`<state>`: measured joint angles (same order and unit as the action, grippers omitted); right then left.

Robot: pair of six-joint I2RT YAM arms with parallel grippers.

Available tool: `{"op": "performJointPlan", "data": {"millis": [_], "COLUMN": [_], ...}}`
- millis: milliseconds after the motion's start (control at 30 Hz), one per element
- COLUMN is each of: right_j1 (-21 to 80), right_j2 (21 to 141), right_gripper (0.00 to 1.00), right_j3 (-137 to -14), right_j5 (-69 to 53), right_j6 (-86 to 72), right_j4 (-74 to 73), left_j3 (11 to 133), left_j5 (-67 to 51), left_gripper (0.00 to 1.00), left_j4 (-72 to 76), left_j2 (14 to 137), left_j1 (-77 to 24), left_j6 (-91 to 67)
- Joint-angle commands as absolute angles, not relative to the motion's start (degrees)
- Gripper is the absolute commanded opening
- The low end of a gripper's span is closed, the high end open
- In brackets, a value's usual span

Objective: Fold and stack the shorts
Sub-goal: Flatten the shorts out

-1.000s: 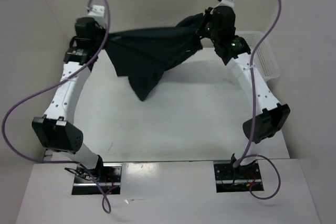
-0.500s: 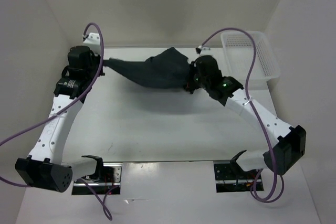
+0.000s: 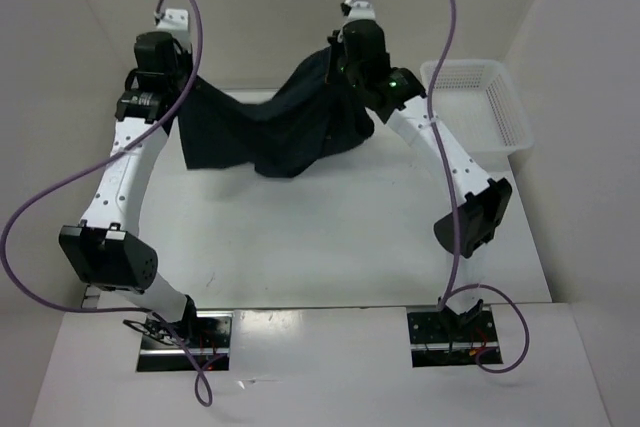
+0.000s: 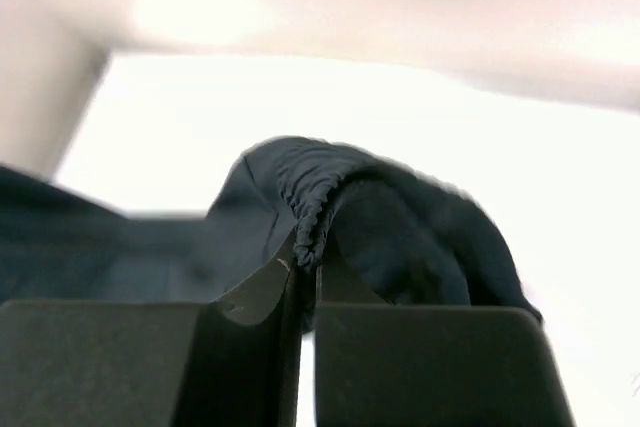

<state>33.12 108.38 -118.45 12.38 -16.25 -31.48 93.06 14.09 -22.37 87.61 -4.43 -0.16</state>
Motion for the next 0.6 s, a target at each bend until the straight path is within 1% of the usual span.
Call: {"op": "performJointPlan", "data": {"millis": [0,67,100,167,200,233,267,333,367,433,467,500,567], "right_j1": [31.91,31.90,31.90,34.18,34.97,35.59,36.38,36.91,37.78,39.45,40.07,40.77,42.88], "right_j2": [104.26,102.14,100.82,96.43,92.85,90.99,89.23,84.48,83.24,80.26,79.72,79.11,79.10], "right_gripper": [0.00,0.00,0.00,0.00,0.00,0.00,0.00,0.00,0.00,0.00,0.00,0.00,0.00], "right_j3": [-131.56,-131.57,-130.62,-125.00,-119.24,-116.05,-109.49,-103.13,-96.92,-90.56,-85.05,-82.47,-76.13], "right_j5": [17.92,18.63,18.63,20.38,20.39,20.91,20.92,20.21,20.21,19.26,18.64,18.11,16.53], "right_j6": [-11.87,-10.38,-9.59,-8.53,-8.53,-9.13,-10.01,-12.82,-13.53,-16.24,-17.13,-18.01,-20.03], "right_j4": [-29.01,-29.00,-29.00,-28.31,-27.69,-27.08,-26.55,-26.02,-26.62,-27.59,-28.21,-29.69,-31.98], "left_j3": [108.75,112.13,113.28,111.38,109.27,103.59,100.58,95.47,90.92,84.85,81.07,73.12,66.04], "left_j5": [15.56,15.03,12.68,11.95,11.95,11.95,12.74,13.27,13.27,12.66,12.66,13.53,14.24], "left_gripper": [0.00,0.00,0.00,0.00,0.00,0.00,0.00,0.00,0.00,0.00,0.00,0.00,0.00], "left_j4": [-15.56,-17.48,-18.71,-19.51,-19.51,-19.51,-18.55,-19.42,-20.47,-22.84,-22.85,-23.72,-26.00], "left_j2": [87.19,87.19,85.97,82.38,80.87,79.38,76.32,73.66,70.96,65.60,63.39,61.19,54.43], "left_j1": [-2.47,-2.46,-1.94,-1.93,-3.24,-3.25,-4.12,-4.13,-4.13,-5.53,-6.32,-8.24,-10.10], "left_j6": [0.00,0.00,0.00,0.00,0.00,0.00,0.00,0.00,0.00,0.00,0.00,0.00,0.00]}}
